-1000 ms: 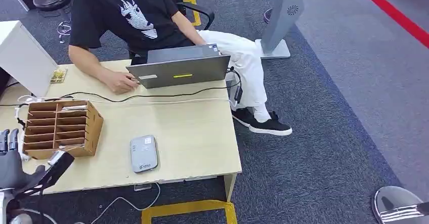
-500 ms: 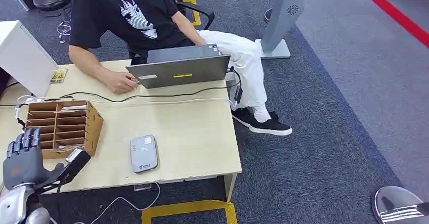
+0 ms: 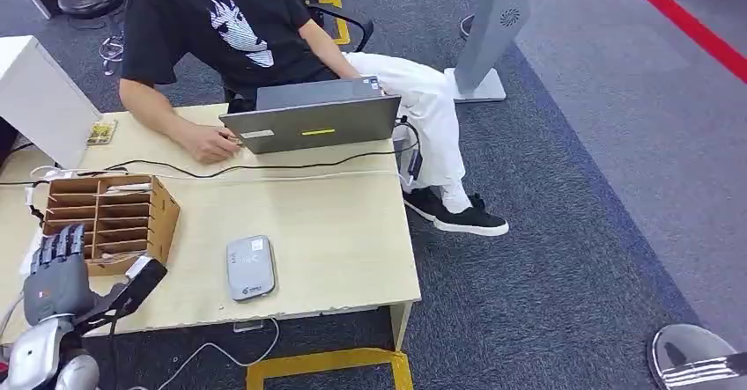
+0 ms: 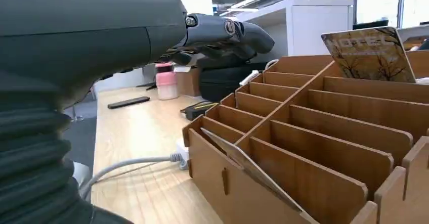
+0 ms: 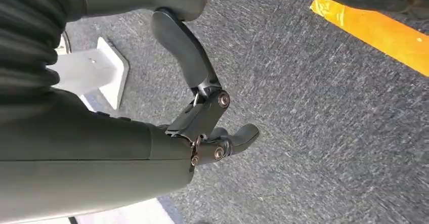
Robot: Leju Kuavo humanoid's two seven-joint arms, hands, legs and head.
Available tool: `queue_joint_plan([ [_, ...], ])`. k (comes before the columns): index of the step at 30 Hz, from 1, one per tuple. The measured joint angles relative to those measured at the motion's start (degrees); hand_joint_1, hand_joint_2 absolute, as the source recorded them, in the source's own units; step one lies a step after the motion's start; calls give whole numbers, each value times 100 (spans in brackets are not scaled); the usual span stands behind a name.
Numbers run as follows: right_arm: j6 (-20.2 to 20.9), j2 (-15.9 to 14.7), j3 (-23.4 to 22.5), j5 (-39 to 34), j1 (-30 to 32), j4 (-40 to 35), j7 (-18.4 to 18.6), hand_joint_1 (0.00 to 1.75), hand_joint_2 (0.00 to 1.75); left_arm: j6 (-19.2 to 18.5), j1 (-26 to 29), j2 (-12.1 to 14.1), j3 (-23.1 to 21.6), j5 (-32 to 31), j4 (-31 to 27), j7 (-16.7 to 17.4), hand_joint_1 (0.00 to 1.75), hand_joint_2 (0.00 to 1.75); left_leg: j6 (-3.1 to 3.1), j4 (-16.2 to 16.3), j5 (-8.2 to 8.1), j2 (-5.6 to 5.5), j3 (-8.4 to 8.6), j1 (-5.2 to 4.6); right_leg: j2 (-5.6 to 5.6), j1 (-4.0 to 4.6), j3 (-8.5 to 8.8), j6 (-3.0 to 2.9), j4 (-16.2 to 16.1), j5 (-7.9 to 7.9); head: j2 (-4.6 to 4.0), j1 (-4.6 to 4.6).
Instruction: Pass the card to the sensor for recognition and then transmit it.
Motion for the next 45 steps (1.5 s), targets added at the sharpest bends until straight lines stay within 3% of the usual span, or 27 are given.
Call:
queue_joint_plan([
  [17,-70,0,18,-87,4,0,-105,0,175,164,-184,-111,0,-44,546,11,0,175,0,0,0,1,0,0,1,0,0,0,0,0,0,-2],
  [18,-70,0,20,-96,5,0,-109,0,175,166,-185,-116,0,-35,559,2,77,175,0,0,0,0,0,0,1,0,0,0,0,0,0,-2],
  [19,-70,0,22,-105,4,0,-116,0,175,170,-187,-127,0,-35,577,-4,175,175,0,0,0,0,0,0,1,0,0,0,0,0,0,-2],
  [45,-94,0,109,-142,11,0,-120,0,175,402,-208,-181,2,-59,675,65,175,175,0,-1,0,0,-1,0,-1,0,1,0,0,0,0,-2],
])
